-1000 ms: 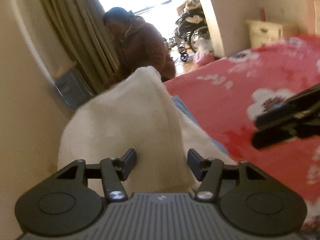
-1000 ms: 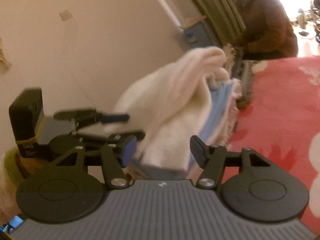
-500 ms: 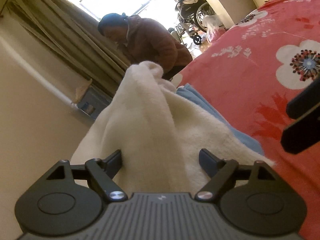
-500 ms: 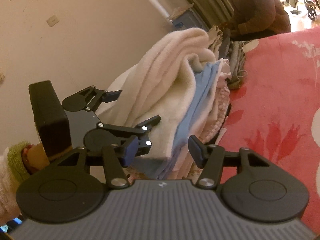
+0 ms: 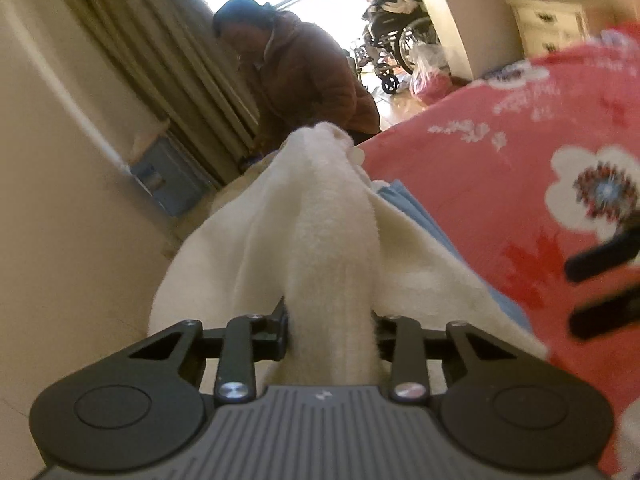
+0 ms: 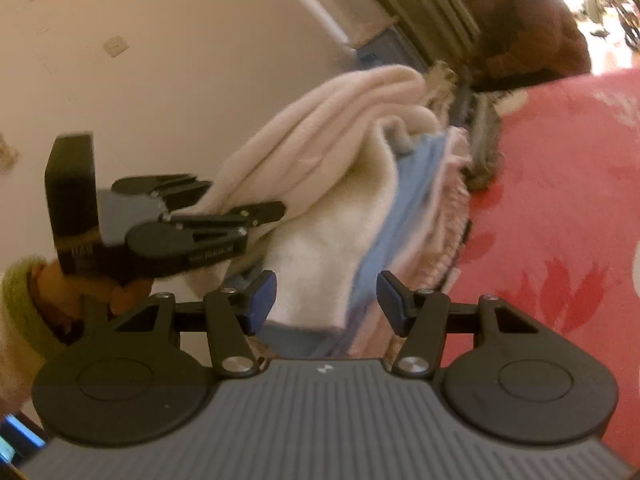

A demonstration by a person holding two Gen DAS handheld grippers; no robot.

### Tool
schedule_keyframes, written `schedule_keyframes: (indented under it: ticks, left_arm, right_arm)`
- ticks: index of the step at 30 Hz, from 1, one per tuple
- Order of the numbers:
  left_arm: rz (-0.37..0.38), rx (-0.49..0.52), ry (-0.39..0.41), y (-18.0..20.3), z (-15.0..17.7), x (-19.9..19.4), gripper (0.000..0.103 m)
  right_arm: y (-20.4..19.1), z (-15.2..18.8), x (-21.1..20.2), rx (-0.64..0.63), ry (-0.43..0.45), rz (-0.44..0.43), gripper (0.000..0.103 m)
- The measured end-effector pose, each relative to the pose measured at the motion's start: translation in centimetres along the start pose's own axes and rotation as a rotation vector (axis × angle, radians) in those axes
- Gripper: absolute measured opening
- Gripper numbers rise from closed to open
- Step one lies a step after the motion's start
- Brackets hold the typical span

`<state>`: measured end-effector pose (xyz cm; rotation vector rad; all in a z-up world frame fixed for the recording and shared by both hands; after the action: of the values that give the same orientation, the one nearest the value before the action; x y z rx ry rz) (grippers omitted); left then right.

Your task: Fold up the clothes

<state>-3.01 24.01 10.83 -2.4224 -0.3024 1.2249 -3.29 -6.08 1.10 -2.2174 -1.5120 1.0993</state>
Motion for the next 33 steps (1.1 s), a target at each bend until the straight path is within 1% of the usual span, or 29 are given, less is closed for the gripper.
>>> schedule_keyframes:
  ticks: [6,8,12,13,15,16,18,19,20,22,27,29,33]
  left_arm:
    - [0.166,-0.14,-0.01,-4.2,-0.5,-0.2,0.031]
    - [0.21,-0.178,-0.02,-5.4,-0.8,0.0,0.031]
    - [0.251,-0.222,-0.033,-6.6,-0.9,0.2,0.031]
    - [0.258,-0.23,-0.035,-6.7,-1.0,0.2,0.031]
    - [0.269,-0.235,-0.038,-6.9,-1.0,0.3,0.031]
    - [0.274,-0.239,-0.04,-6.9,-1.0,0.4,0.031]
    - [0.286,-0.248,-0.045,-7.2,-0.9,0.5,0.031]
    - [0.279,-0.235,-0.049,-7.0,-0.9,0.5,0.031]
    - [0.272,-0.222,-0.053,-6.7,-0.8,0.5,0.031]
    - [0.258,-0.196,-0.06,-6.2,-0.6,0.5,0.031]
    - [0.22,-0.128,-0.079,-4.8,-0.2,0.6,0.035]
    - [0.172,-0.065,-0.084,-3.4,-0.1,0.6,0.042]
    - [0.052,0.08,-0.107,-0.1,0.0,0.3,0.05]
  right_arm:
    - [-4.4,1.3,2.3,-0.402,0.036,0.105,0.055]
    - [-5.9,1.9,3.3,-0.543,0.043,0.145,0.055]
    - [-8.7,4.1,6.3,-0.866,0.025,0.257,0.055]
    - [-9.1,4.4,7.1,-0.915,0.016,0.279,0.055]
    - [-9.1,4.5,8.3,-0.934,-0.001,0.308,0.051]
    - [-9.1,4.6,8.6,-0.933,-0.007,0.315,0.047]
    - [-9.0,4.7,8.7,-0.918,-0.013,0.317,0.034]
    - [-9.1,4.8,8.6,-0.915,-0.013,0.324,0.023]
    - [-9.3,4.9,8.5,-0.923,-0.008,0.338,0.019]
    - [-9.5,5.3,8.0,-0.938,0.004,0.358,0.018]
    - [-9.7,5.3,7.4,-0.916,-0.008,0.347,0.018]
    - [-9.6,5.3,7.2,-0.91,-0.014,0.349,0.018]
    - [-9.6,5.5,6.7,-0.899,-0.02,0.339,0.019]
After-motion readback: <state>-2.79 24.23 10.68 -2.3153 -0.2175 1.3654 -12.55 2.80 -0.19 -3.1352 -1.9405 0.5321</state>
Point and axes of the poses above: each gripper's, at about its wrist camera, not at the fingertips, and x roughly the way its jaws point, y to its right, z to its underside, the point moved 1 cm from there along x, roughly the way its jaws point, and after that the axes turned 8 degrees about -y, right-handed, at the moved point
